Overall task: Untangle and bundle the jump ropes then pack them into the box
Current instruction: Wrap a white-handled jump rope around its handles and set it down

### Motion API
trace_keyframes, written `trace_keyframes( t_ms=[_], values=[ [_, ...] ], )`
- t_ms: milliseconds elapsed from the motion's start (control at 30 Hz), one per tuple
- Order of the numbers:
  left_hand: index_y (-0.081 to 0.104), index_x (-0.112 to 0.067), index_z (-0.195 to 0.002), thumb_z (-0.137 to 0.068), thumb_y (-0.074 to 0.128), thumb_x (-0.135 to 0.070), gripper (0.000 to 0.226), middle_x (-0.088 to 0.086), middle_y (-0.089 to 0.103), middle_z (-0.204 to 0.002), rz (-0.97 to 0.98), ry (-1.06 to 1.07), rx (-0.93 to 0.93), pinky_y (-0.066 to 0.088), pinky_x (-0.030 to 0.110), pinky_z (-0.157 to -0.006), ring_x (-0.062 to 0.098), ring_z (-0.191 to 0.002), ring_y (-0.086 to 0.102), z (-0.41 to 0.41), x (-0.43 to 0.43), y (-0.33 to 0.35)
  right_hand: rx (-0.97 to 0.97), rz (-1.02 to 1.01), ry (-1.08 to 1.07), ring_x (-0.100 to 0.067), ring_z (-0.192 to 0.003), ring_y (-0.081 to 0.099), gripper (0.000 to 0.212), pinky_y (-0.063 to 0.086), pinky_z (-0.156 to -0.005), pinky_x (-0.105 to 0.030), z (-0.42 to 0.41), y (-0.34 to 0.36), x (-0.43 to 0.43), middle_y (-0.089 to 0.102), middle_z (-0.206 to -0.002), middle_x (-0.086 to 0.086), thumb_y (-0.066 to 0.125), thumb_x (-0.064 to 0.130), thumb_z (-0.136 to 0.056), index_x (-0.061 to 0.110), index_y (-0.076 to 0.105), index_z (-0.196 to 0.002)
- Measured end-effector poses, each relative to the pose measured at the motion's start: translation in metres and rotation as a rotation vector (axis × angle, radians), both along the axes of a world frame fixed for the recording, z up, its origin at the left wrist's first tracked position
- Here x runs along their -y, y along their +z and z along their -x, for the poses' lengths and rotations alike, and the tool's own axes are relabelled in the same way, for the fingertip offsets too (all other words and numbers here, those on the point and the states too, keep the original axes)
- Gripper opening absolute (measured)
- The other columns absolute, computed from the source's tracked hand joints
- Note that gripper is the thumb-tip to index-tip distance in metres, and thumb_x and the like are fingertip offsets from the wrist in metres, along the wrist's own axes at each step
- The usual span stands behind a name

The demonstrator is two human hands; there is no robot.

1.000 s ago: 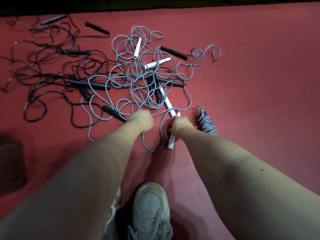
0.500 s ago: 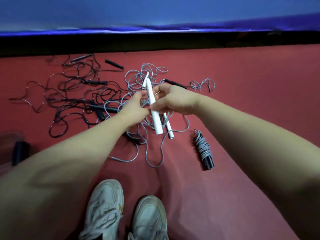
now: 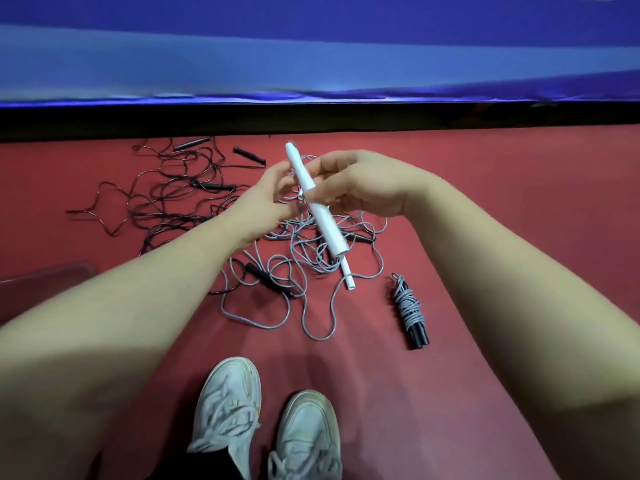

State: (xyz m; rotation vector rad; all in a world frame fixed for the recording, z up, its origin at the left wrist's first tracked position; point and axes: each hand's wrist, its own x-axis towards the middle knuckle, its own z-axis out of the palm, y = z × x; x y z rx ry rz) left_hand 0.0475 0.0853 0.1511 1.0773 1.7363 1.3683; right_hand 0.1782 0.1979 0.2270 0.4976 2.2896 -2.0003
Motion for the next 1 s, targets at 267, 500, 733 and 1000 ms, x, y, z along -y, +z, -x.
trace_keyframes(
  t_ms=[267, 500, 733, 1000],
  values=[
    [0.058, -0.013, -0.100, -0.101, 0.037, -0.013, 0.021, -0.005, 0.059, -0.089, 0.196, -0.007, -0.147, 0.044, 0.019, -0.078, 0.009, -0.084, 0.053, -0.029, -0.008, 0.014, -0.091, -0.193, 0.198, -0.013, -0.085, 0.059, 0.032, 0.049, -0.078, -0.025, -0.029, 0.057, 0.008, 0.067, -0.095, -0.002, 0.054, 0.002, -0.083, 0.015, 0.063, -0.110],
    [0.046, -0.015, -0.080, -0.104, 0.032, -0.022, 0.029, -0.010, 0.029, -0.044, 0.174, 0.039, 0.285, 0.028, 0.017, -0.043, 0.007, -0.039, 0.030, -0.008, 0.020, 0.017, 0.197, -0.713, -0.191, -0.023, -0.088, 0.057, 0.034, 0.047, -0.069, -0.028, -0.018, -0.018, -0.024, 0.059, -0.103, -0.011, 0.056, -0.001, -0.083, 0.009, 0.053, -0.116],
    [0.049, -0.016, -0.083, -0.103, 0.030, -0.033, 0.032, -0.008, 0.027, -0.047, 0.014, -0.049, 0.580, 0.053, 0.026, -0.049, 0.004, -0.039, 0.031, -0.018, 0.035, 0.081, 0.266, -0.637, 0.014, -0.017, -0.114, 0.041, 0.053, 0.035, -0.090, -0.014, -0.003, -0.116, 0.003, 0.041, -0.128, -0.010, 0.055, -0.002, -0.081, 0.016, 0.055, -0.130],
    [0.046, -0.014, -0.076, -0.100, 0.047, -0.022, 0.025, -0.003, 0.032, -0.056, 0.036, 0.353, 0.476, 0.023, 0.012, -0.032, 0.002, -0.032, 0.023, 0.021, 0.041, 0.061, 0.019, -0.659, -0.515, -0.017, -0.057, 0.044, 0.029, 0.034, -0.053, -0.027, 0.024, -0.040, -0.012, 0.052, -0.071, -0.005, 0.049, 0.034, -0.096, 0.018, 0.050, -0.071]
  ],
)
